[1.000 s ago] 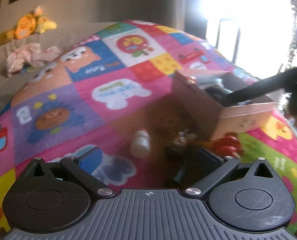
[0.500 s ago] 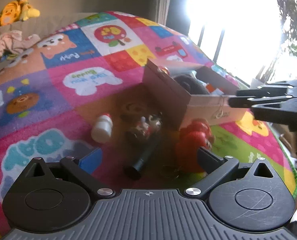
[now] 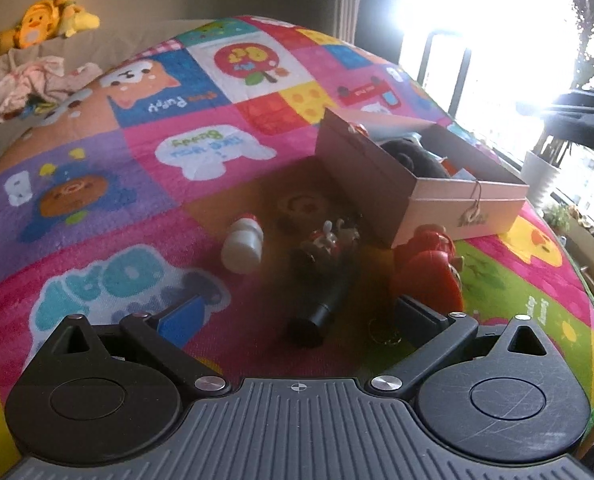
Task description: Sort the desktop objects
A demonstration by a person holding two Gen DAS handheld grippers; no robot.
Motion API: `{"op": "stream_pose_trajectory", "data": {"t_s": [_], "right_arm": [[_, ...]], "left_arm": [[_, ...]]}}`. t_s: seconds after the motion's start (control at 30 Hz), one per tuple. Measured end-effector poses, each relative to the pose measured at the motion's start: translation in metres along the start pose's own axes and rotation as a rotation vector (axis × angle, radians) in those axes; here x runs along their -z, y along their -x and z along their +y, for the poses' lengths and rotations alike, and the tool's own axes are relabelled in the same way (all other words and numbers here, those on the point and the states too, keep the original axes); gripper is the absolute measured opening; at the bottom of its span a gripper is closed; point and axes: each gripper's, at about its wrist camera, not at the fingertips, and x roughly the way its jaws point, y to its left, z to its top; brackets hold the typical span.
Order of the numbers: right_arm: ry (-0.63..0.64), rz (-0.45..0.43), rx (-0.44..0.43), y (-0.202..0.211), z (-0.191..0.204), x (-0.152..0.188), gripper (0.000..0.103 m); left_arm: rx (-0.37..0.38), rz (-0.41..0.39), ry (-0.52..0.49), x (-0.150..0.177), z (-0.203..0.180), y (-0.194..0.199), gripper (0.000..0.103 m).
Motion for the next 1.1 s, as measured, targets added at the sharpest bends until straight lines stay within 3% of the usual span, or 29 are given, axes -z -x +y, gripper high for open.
{"op": "stream_pose_trajectory", "data": {"t_s": [0.13,0.23,0.37,0.47,0.53,0.77,0.9,0.97,1.1], "right_arm": [[-0.254,0.156,-0.395,-0.004,-0.014,0.017,0.026],[-0.361,0.275,-0.527,-0.017,-0.006,0.038,0.026],[-0.410,0.370,-0.550,-0.042,0.007,0.058,0.025],[-0.468,0.391,-0.555,-0.057,0.001,0.066,0.012],[-0.531,0.393,-0.587,-0.061,-0.006,0.068,0.010],[-0.567,0.279,-0.641,-0.060,-0.016,0.032,0.007],[-0.592,0.143,-0.548,-0.066,-0.029,0.002,0.007],[-0.616,0.123,-0.532,-0.070,-0.037,-0.006,0.007],[-0.519,0.109,-0.507,-0.060,-0.032,-0.006,0.008]], "left_arm": [[0.004,0.012,0.003,0.003,-0.002,-0.003,0.103],[0.011,0.021,-0.002,0.005,-0.004,-0.004,0.103],[0.014,0.028,-0.005,0.006,-0.004,-0.006,0.103],[0.013,0.032,0.008,0.006,-0.002,-0.007,0.103],[0.018,0.033,0.020,0.006,-0.001,-0.007,0.103],[0.020,0.035,0.022,0.006,-0.001,-0.009,0.103],[0.020,0.035,0.023,0.006,-0.001,-0.009,0.103],[0.022,0.035,0.024,0.006,-0.001,-0.009,0.103],[0.028,0.032,0.032,0.006,0.001,-0.009,0.103]]}}
